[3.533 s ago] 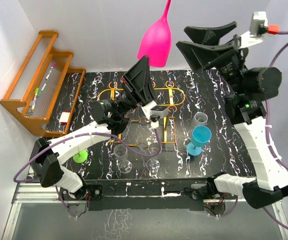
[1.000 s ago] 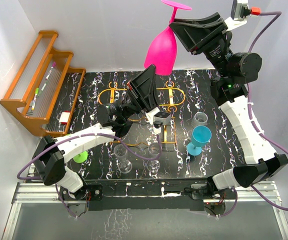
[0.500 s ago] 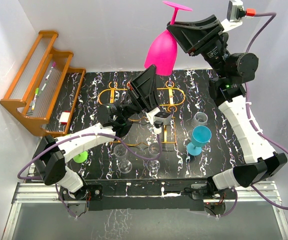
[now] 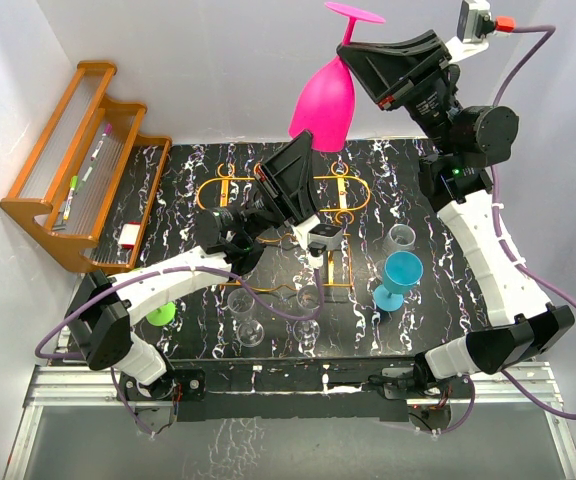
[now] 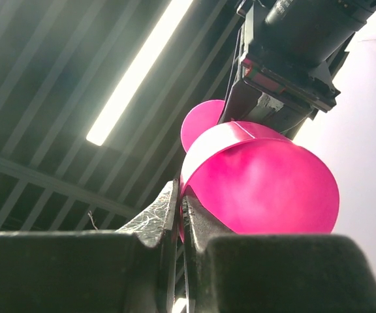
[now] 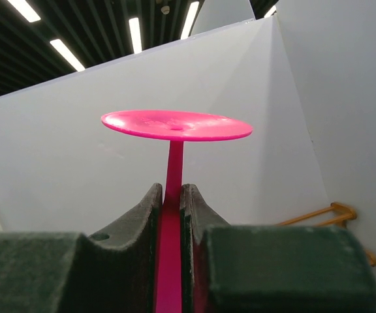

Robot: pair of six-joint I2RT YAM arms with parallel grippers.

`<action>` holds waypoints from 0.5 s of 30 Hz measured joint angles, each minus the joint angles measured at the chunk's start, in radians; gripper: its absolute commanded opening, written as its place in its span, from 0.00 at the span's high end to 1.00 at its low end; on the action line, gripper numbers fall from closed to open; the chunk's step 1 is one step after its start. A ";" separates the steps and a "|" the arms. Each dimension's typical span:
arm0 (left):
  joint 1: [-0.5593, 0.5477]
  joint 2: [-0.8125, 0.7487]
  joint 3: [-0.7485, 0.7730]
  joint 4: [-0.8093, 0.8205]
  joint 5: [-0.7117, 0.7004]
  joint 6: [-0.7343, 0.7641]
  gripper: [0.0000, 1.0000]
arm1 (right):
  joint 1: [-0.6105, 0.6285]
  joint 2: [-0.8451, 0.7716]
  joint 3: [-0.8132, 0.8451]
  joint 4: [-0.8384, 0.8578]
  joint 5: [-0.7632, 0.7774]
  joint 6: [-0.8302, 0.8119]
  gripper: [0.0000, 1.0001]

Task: Place the wine glass upside down on the wine glass rack

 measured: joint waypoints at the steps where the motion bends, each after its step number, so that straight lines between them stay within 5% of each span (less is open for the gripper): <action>1: 0.000 0.000 -0.002 0.000 -0.002 0.000 0.89 | -0.001 0.000 0.000 0.000 0.000 -0.003 0.92; 8: 0.000 -0.010 -0.045 -0.032 -0.017 0.016 0.48 | -0.055 -0.015 -0.006 -0.051 0.035 -0.054 0.92; 15: 0.000 -0.049 -0.067 -0.071 -0.031 0.030 0.33 | -0.163 -0.058 0.045 -0.175 0.212 -0.182 0.92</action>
